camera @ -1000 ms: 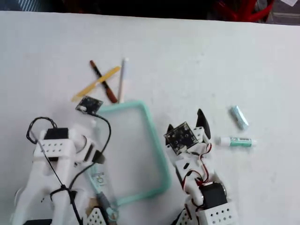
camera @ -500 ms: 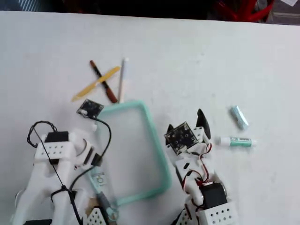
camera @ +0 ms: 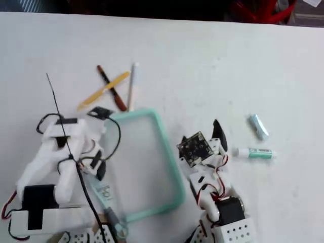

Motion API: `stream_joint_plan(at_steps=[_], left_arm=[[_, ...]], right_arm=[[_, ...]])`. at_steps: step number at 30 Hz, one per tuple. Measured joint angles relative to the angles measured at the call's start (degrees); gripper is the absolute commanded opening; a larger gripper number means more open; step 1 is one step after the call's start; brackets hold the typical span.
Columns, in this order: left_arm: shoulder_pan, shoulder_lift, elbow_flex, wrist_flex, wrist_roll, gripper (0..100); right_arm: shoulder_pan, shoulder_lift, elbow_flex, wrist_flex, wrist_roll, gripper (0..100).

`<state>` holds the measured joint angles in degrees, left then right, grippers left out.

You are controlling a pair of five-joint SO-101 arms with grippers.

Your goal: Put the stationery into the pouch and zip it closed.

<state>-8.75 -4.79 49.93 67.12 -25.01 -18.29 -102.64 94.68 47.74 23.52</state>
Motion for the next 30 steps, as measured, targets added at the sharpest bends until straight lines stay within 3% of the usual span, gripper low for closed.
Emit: stream_joint_plan(at_steps=[6, 13, 17, 20, 27, 30], left_arm=[[1.41, 0.7, -6.24, 6.51, 0.0, 2], [1.41, 0.79, -34.02, 31.21, 0.09, 2], [2.64, -0.26, -48.53, 34.81, 2.11, 2], [7.74, -4.48, -53.89, 35.08, 4.66, 2], [26.73, -16.18, -61.98, 35.25, 8.97, 2], [30.33, -17.41, -66.81, 35.25, 11.08, 2]], right_arm=[[-0.09, 0.0, 0.53, 0.0, 3.96, 33.7], [0.0, 0.0, 0.53, 0.0, 4.48, 33.7], [0.0, 0.0, 0.53, 0.0, 4.48, 33.7], [0.0, 0.0, 0.53, 0.0, 4.48, 33.7], [3.52, 0.0, 0.53, 0.0, 4.48, 33.7], [4.75, 0.0, 0.53, -0.09, 4.48, 33.7]])
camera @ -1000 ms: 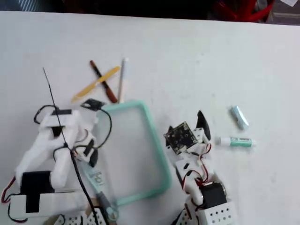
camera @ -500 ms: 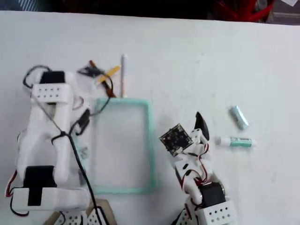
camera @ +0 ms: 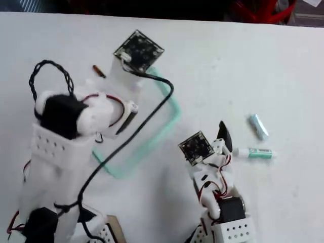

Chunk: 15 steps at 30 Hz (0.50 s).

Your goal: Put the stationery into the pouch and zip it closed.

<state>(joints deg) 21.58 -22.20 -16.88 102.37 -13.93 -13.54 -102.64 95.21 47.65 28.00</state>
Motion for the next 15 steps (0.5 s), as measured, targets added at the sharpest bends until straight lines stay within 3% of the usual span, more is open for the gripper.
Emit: stream_joint_plan(at_steps=[15], left_arm=[[1.23, 0.0, -22.15, -3.52, 5.45, 2]], right_arm=[[2.64, 0.0, 0.09, -0.35, 0.0, 33.7]])
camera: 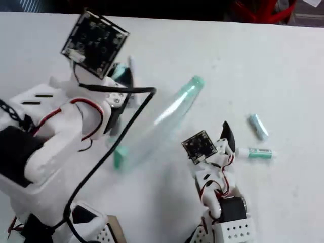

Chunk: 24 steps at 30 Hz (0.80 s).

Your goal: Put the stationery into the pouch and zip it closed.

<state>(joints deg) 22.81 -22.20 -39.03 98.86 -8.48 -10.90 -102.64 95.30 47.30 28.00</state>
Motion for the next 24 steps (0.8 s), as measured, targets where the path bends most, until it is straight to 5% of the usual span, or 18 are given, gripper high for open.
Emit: stream_joint_plan(at_steps=[8, 18, 24], left_arm=[[5.45, 0.62, -1.58, -6.33, 0.18, 2], [5.89, 14.68, -24.88, -5.27, 0.18, 2], [5.89, 19.16, -26.64, -5.27, 0.09, 2]], right_arm=[[8.62, 0.0, 0.0, -2.9, -9.49, 33.7], [9.41, 0.0, 0.18, -5.8, -10.64, 33.7], [9.49, 0.0, 0.26, -6.33, -10.64, 33.7]])
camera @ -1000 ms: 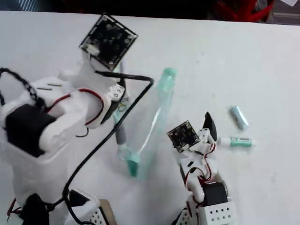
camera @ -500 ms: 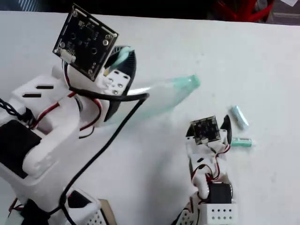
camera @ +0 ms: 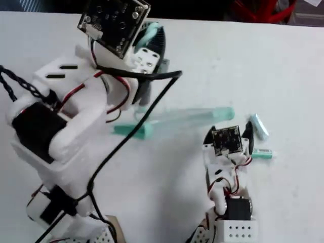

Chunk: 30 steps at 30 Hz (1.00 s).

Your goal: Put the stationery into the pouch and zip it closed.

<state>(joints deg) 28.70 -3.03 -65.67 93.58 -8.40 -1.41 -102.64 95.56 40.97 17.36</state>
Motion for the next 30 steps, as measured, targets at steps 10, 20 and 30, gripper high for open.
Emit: stream_joint_plan(at_steps=[10, 20, 30], left_arm=[[3.96, 0.35, -0.09, 2.2, 0.0, 2], [13.19, 6.51, 3.69, -8.88, 0.0, 2], [11.34, 19.43, 2.99, -15.3, 0.0, 2]], right_arm=[[0.0, 0.0, 0.0, 0.0, 0.0, 33.7], [0.09, 0.0, 0.0, 0.0, 0.0, 33.7], [4.84, 0.0, 0.0, -1.58, 0.0, 33.7]])
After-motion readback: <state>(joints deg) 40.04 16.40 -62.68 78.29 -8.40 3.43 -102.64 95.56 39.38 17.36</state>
